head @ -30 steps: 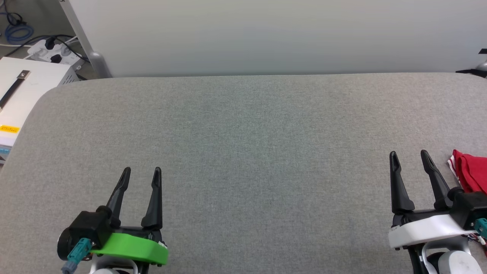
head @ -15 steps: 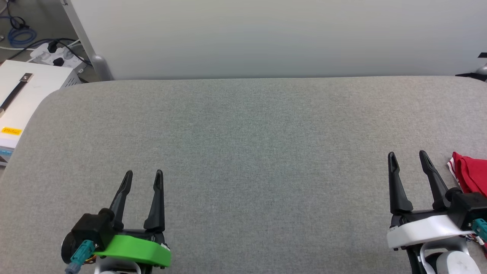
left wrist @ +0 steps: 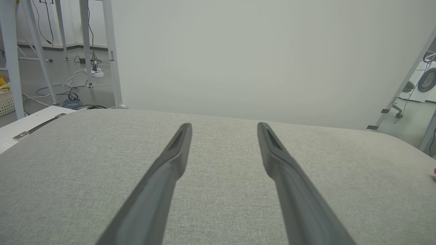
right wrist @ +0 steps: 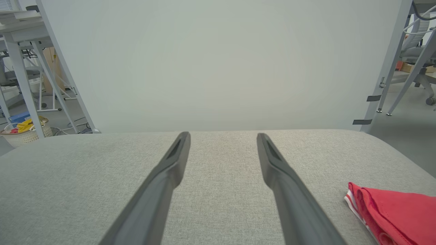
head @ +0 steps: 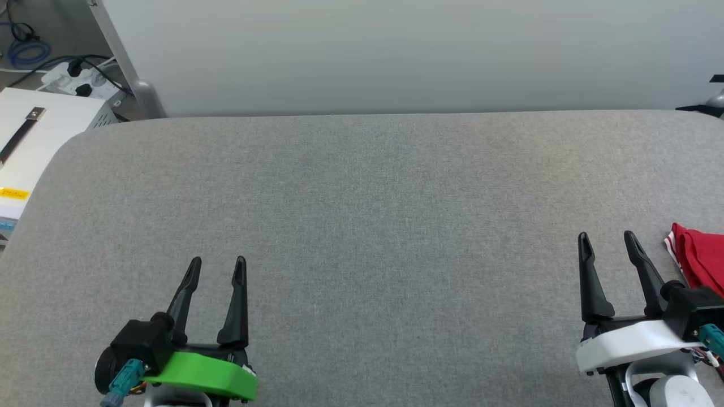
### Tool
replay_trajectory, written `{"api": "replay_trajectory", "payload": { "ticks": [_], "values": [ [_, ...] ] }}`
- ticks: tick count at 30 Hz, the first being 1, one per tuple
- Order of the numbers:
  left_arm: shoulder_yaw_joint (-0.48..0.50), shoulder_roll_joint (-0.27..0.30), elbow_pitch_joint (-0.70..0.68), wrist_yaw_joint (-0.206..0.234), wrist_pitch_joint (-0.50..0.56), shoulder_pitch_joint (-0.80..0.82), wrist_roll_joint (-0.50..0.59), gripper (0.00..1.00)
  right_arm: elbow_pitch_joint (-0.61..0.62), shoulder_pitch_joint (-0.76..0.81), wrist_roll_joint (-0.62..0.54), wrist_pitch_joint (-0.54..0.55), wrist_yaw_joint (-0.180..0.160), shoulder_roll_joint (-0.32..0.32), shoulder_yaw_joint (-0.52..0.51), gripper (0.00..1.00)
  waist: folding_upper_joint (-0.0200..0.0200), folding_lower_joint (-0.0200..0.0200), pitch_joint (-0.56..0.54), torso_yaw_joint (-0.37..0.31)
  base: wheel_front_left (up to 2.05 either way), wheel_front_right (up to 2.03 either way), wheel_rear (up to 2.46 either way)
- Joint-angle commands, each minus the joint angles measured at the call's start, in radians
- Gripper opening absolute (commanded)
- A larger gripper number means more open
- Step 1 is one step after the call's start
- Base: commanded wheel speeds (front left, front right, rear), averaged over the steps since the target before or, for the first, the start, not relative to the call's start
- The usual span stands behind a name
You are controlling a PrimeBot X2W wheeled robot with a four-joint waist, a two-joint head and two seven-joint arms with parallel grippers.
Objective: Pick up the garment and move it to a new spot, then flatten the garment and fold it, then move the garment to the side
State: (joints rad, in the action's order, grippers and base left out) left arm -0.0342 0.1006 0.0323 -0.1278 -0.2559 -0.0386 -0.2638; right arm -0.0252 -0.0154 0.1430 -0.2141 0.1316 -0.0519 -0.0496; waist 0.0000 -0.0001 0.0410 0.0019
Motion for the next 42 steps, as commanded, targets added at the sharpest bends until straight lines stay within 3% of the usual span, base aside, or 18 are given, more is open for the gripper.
{"api": "replay_trajectory", "payload": {
  "ticks": [1, 2, 42],
  "values": [
    [-0.003, -0.001, -0.003, -0.003, -0.006, -0.01, 0.001, 1.0, -0.002, 0.007, -0.01, 0.0, -0.001, 0.001, 0.0, 1.0, 0.0, 0.0001, 0.006, -0.002, 0.0, 0.0, 0.0],
    [-0.001, 0.0, -0.002, 0.0, 0.0, 0.0, 0.0, 0.0, -0.001, 0.0, 0.0, 0.0, 0.0, 0.0, 0.0, 0.0, 0.0, 0.0001, 0.005, -0.001, 0.0, 0.0, 0.0],
    [0.012, -0.017, -0.012, 0.043, 0.088, 0.013, 0.089, 0.0, 0.008, 0.005, -0.048, 0.073, 0.0, 0.001, 0.016, 0.0, 0.0, 0.0001, -0.01, -0.001, 0.0, 0.0, 0.0]
  ]
}}
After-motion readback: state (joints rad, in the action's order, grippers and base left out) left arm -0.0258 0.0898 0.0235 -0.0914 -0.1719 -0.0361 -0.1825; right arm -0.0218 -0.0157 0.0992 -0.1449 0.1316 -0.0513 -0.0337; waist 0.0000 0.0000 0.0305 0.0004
